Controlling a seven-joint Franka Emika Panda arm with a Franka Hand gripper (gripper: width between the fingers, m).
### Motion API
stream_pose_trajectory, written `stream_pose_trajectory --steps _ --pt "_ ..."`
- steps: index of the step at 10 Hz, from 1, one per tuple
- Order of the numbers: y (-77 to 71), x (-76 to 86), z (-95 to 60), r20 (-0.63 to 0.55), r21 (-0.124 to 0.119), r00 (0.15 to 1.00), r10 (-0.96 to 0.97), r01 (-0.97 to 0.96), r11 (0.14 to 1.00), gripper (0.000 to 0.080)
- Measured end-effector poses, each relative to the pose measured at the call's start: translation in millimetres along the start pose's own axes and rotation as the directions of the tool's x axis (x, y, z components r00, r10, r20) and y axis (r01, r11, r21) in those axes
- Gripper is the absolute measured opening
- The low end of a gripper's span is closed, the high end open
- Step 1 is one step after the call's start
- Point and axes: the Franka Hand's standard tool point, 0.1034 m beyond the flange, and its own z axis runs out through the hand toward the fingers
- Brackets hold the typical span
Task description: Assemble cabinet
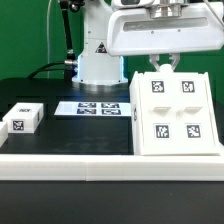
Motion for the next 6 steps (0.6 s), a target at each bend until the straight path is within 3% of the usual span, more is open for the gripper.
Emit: stream_pose_trajectory --steps 6 --pt "-0.4 13.5 -8.4 0.017 0.007 1.0 0.0 0.0 1.0 0.0002"
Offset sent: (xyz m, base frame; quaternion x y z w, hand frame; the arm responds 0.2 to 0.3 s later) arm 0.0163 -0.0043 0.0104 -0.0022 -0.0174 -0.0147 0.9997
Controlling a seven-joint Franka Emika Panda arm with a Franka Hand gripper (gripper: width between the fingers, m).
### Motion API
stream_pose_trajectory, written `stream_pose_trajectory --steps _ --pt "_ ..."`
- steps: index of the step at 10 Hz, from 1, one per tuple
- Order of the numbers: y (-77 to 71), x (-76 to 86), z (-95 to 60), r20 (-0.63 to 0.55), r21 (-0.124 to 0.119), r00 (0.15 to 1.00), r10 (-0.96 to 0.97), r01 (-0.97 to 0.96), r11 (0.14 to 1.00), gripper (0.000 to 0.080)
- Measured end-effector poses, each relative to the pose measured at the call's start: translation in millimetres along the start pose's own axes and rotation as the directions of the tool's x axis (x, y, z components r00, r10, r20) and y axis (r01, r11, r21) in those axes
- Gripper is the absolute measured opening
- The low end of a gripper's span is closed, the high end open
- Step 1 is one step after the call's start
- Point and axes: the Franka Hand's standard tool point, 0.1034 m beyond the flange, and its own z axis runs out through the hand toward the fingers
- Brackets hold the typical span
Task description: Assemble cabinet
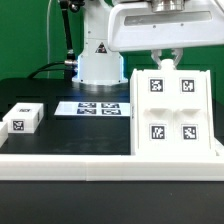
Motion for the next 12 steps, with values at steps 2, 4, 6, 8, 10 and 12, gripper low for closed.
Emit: stream_pose_trajectory --steps 2,4,6,8,10,12 --pt "0.0 -0.3 0.2 0.001 0.0 1.0 0.0 0.0 1.0 0.0002" --pt "1.8 2.1 -1.9 0.006 0.001 1.0 0.0 0.0 1.0 0.0002" --pt "1.7 10.0 -8.6 0.012 0.005 1.0 0.001 -0.001 1.0 0.0002" --pt "1.2 13.8 -12.9 0.042 0.009 0.999 0.004 -0.004 1.0 0.0002" --pt "-1.6 10.2 -9.2 0.033 0.007 0.999 0.005 -0.005 1.0 0.0002" --pt "-0.8 11.3 -9.9 0.031 0.007 0.999 0.006 -0.007 1.0 0.0002"
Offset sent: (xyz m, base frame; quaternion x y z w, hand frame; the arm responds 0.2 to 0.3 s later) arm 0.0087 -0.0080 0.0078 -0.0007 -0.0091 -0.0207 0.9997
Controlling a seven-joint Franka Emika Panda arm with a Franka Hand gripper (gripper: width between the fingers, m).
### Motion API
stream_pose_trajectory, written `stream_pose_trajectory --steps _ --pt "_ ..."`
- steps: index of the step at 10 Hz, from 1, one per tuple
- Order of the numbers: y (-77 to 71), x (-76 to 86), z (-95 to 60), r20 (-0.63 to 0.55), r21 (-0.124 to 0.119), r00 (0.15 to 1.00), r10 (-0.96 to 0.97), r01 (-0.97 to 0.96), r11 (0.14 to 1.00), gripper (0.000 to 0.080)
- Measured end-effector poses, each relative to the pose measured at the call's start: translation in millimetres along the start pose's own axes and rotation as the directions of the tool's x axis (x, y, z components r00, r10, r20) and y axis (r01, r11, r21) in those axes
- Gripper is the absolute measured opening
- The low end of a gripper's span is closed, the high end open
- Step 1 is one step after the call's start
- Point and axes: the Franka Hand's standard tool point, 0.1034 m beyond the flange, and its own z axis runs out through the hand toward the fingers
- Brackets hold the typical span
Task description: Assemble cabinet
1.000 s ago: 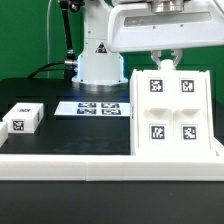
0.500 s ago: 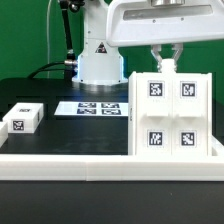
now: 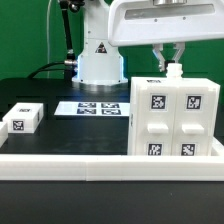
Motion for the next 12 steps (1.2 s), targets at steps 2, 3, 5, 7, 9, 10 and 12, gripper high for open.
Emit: stream_pose_trajectory --steps 2,3,5,7,9,10,12 --pt "-0.1 0.0 0.0 0.0 0.0 1.0 0.0 0.0 1.0 0.0233" --pt "-0.1 0.0 0.0 0.0 0.0 1.0 0.0 0.0 1.0 0.0233" --pt "-0.1 0.0 0.0 0.0 0.0 1.0 0.0 0.0 1.0 0.0585" --pt "-0.1 0.0 0.0 0.0 0.0 1.0 0.0 0.0 1.0 0.0756" --pt "0.3 -1.8 0.5 0.002 0.0 1.0 0.001 -0.001 1.0 0.0792" --pt "2.6 -14.7 4.1 0.017 -0.003 1.0 0.006 -0.006 1.0 0.0792" --pt "8.7 -42.0 9.5 0.039 -0.009 0.999 0.017 -0.017 1.0 0.0798"
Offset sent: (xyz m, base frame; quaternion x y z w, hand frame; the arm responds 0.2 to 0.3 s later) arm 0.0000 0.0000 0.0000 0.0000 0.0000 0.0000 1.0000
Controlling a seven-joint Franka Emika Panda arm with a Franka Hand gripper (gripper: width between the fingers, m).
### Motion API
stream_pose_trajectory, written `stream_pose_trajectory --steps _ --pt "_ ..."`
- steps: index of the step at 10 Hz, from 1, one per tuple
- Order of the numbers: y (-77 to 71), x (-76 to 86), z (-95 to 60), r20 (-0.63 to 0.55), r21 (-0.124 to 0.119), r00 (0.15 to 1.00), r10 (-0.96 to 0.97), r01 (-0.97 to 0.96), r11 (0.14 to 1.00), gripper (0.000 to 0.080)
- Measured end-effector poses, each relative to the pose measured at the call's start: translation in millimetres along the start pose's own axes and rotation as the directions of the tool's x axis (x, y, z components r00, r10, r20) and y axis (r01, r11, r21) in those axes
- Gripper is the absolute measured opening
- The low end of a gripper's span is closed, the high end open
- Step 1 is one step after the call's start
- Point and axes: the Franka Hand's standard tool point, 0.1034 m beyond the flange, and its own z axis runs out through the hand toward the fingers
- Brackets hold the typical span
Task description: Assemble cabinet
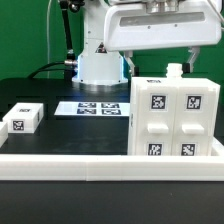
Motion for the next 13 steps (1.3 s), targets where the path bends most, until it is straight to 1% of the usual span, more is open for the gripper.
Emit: stream_pose_trajectory --steps 1,2,3,4,6,9,10,11,12,13 --pt "5.9 -14.5 2.3 0.008 -0.004 1.0 0.006 -0.006 1.0 0.0797" --pt "15.2 -26.8 5.7 0.015 -0.009 1.0 -0.006 0.006 1.0 0.0797" --pt "25.5 -33.5 10.4 0.014 -0.016 1.0 -0.009 0.009 1.0 0.0797" --pt "21.8 -30.0 8.5 0.01 -0.014 1.0 -0.009 0.01 1.0 0.0797" --pt "23.6 -29.5 8.3 0.009 -0.015 1.0 -0.012 0.013 1.0 0.0797" --pt "45.0 -28.6 7.4 0.008 -0.02 1.0 -0.003 0.003 1.0 0.0797" --pt "63.8 -40.7 11.8 0.018 -0.029 1.0 0.015 -0.014 0.999 0.0797" --pt "91.6 -54.8 18.2 0.005 -0.042 1.0 0.003 -0.002 0.999 0.0797" --pt "105.9 -65.1 22.0 0.017 -0.049 1.0 0.021 -0.02 0.999 0.0797" --pt "123.1 -70.0 23.8 0.023 -0.054 1.0 0.006 -0.004 0.999 0.0797"
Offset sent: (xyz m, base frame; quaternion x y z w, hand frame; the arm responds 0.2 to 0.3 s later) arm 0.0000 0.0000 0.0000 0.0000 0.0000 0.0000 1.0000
